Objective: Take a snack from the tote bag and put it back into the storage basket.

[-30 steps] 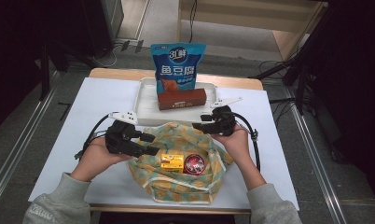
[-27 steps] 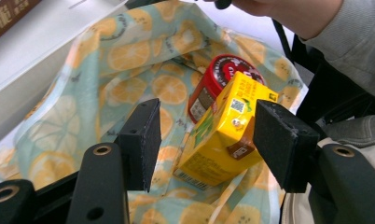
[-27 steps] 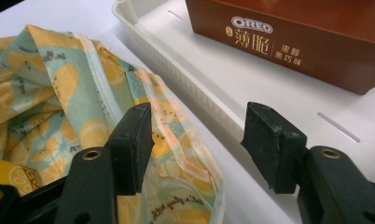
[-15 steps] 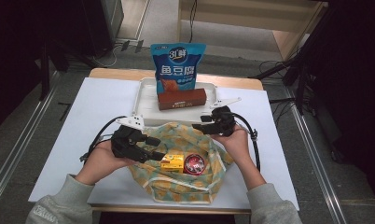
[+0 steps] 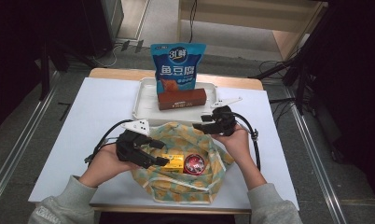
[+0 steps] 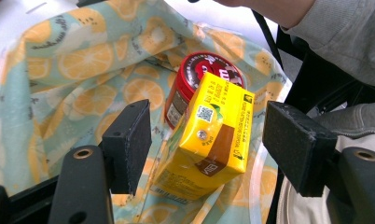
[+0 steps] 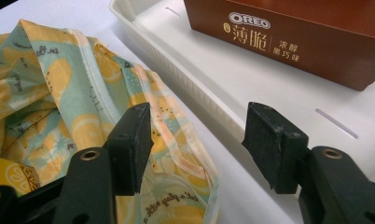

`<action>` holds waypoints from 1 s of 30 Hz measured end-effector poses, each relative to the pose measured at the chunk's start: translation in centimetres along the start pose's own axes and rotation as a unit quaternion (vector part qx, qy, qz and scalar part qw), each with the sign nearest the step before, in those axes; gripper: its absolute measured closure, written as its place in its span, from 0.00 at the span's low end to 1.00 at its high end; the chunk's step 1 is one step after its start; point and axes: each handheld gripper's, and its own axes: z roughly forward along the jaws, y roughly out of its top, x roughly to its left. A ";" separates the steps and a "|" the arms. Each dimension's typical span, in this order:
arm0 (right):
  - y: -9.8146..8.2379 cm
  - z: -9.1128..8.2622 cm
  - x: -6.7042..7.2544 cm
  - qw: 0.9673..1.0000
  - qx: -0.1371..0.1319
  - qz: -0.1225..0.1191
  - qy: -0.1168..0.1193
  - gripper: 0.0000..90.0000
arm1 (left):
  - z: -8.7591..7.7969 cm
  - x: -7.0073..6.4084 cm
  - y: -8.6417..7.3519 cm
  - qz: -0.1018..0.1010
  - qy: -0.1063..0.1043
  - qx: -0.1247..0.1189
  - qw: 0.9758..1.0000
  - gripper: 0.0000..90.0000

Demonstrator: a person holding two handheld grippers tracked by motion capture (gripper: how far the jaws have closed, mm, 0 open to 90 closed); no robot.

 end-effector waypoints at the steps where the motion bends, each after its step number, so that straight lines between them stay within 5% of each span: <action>1: 0.0 0.0 0.0 1.000 0.001 0.000 0.000 0.47 | 0.2 -0.1 -0.1 0.002 0.000 0.001 1.000 0.36; 30: -0.1 0.0 -0.1 1.000 -0.003 -0.002 0.007 0.47 | 3.4 0.0 -1.3 0.010 -0.009 0.034 0.999 0.38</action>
